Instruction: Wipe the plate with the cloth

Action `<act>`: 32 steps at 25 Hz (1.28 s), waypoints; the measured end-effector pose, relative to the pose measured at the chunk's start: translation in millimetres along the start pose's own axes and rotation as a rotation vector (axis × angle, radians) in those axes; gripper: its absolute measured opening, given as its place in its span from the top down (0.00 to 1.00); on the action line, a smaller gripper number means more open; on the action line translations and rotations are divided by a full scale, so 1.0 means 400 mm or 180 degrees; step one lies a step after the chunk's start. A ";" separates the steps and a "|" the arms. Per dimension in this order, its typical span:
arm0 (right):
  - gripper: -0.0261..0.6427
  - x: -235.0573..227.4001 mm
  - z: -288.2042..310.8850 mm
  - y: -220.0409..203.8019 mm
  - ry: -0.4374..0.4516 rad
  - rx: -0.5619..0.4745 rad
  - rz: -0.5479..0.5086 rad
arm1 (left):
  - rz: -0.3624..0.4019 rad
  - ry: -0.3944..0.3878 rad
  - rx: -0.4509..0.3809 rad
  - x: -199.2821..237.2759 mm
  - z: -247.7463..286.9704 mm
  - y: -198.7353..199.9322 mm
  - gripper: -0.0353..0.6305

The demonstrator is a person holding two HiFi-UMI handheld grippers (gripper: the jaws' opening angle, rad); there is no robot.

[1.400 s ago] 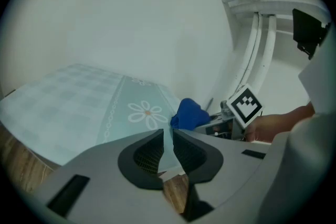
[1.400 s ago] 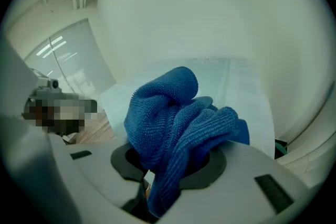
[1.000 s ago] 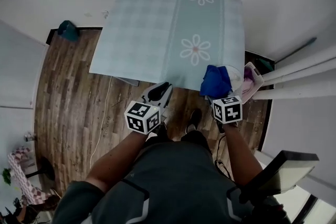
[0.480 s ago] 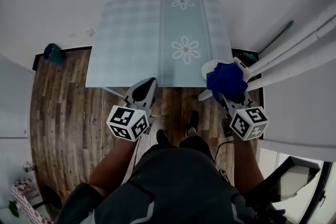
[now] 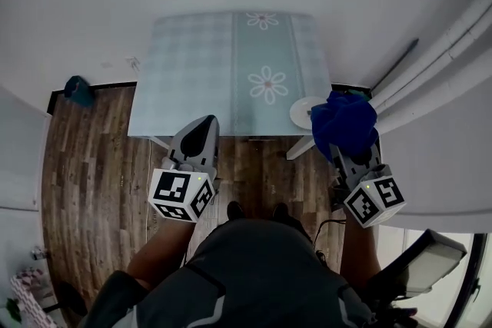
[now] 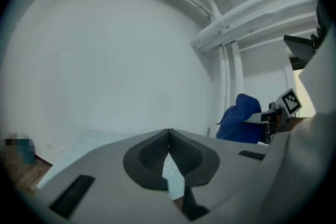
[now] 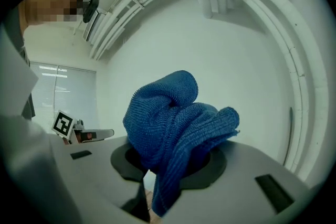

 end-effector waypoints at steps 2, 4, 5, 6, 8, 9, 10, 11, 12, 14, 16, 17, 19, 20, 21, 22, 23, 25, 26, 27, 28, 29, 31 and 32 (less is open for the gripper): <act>0.77 -0.005 -0.007 0.011 0.0005 -0.0042 -0.0056 | 0.0011 0.0137 -0.0084 -0.012 -0.012 0.019 0.93; 0.77 -0.009 -0.010 0.019 0.0031 -0.0039 -0.0110 | -0.0032 0.0175 -0.0165 -0.025 -0.023 0.036 0.93; 0.77 -0.011 -0.013 0.024 0.0044 -0.0038 -0.0149 | -0.0055 0.0170 -0.0190 -0.033 -0.025 0.042 0.93; 0.77 -0.014 -0.015 0.029 0.0056 -0.0040 -0.0187 | -0.0070 0.0167 -0.0207 -0.042 -0.025 0.047 0.93; 0.77 -0.018 -0.020 0.035 0.0091 -0.0043 -0.0228 | -0.0084 0.0172 -0.0238 -0.060 -0.023 0.054 0.93; 0.77 -0.020 -0.024 0.037 0.0114 -0.0042 -0.0226 | -0.0093 0.0162 -0.0253 -0.071 -0.023 0.055 0.93; 0.77 -0.023 -0.029 0.038 0.0130 -0.0040 -0.0219 | -0.0096 0.0129 -0.0267 -0.084 -0.023 0.056 0.93; 0.77 -0.027 -0.035 0.038 0.0136 -0.0038 -0.0212 | -0.0082 0.0071 -0.0279 -0.101 -0.021 0.055 0.93; 0.77 -0.032 -0.042 0.037 0.0137 -0.0037 -0.0208 | -0.0048 0.0003 -0.0286 -0.120 -0.019 0.054 0.93; 0.77 -0.041 -0.051 0.039 0.0142 -0.0044 -0.0203 | 0.0020 -0.0085 -0.0277 -0.154 -0.014 0.052 0.93; 0.77 -0.055 -0.042 0.048 0.0154 -0.0051 -0.0198 | 0.0016 -0.0077 -0.0256 -0.166 0.005 0.056 0.93; 0.77 -0.068 -0.025 0.058 0.0165 -0.0042 -0.0193 | -0.0014 -0.0053 -0.0247 -0.163 0.024 0.064 0.93; 0.77 -0.098 0.015 0.084 0.0195 -0.0010 -0.0195 | -0.0068 -0.0009 -0.0237 -0.152 0.072 0.085 0.93; 0.77 -0.104 0.019 0.090 0.0204 0.0000 -0.0206 | -0.0076 0.0003 -0.0233 -0.152 0.079 0.089 0.93; 0.77 -0.098 0.005 0.086 0.0201 0.0001 -0.0217 | -0.0077 0.0006 -0.0233 -0.159 0.067 0.085 0.93; 0.77 -0.085 -0.022 0.076 0.0189 -0.0005 -0.0224 | -0.0076 0.0003 -0.0237 -0.169 0.043 0.075 0.93; 0.77 -0.073 -0.048 0.064 0.0171 -0.0014 -0.0225 | -0.0075 -0.0001 -0.0244 -0.179 0.019 0.064 0.93; 0.77 -0.063 -0.074 0.052 0.0148 -0.0022 -0.0220 | -0.0076 0.0000 -0.0255 -0.188 -0.006 0.052 0.93; 0.77 -0.063 -0.077 0.050 0.0144 -0.0018 -0.0218 | -0.0081 0.0005 -0.0258 -0.188 -0.007 0.051 0.93; 0.77 -0.066 -0.077 0.050 0.0143 -0.0011 -0.0219 | -0.0087 0.0009 -0.0259 -0.189 -0.006 0.051 0.93; 0.77 -0.070 -0.077 0.051 0.0143 -0.0003 -0.0220 | -0.0092 0.0011 -0.0259 -0.190 -0.002 0.051 0.93; 0.77 -0.074 -0.077 0.053 0.0141 0.0004 -0.0222 | -0.0094 0.0010 -0.0257 -0.193 0.001 0.052 0.93; 0.77 -0.082 -0.077 0.056 0.0140 0.0017 -0.0230 | -0.0094 0.0005 -0.0252 -0.198 0.006 0.054 0.93; 0.77 -0.085 -0.077 0.057 0.0139 0.0023 -0.0234 | -0.0092 0.0003 -0.0250 -0.202 0.009 0.055 0.93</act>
Point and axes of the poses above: the fingertips, and each gripper's own axes: z forward along the fingers, x to its left, y out of its top, the point moved 8 cm from there along -z, backward along the fingers, and after that the axes turned 3 degrees about y, right-handed, at the moved point
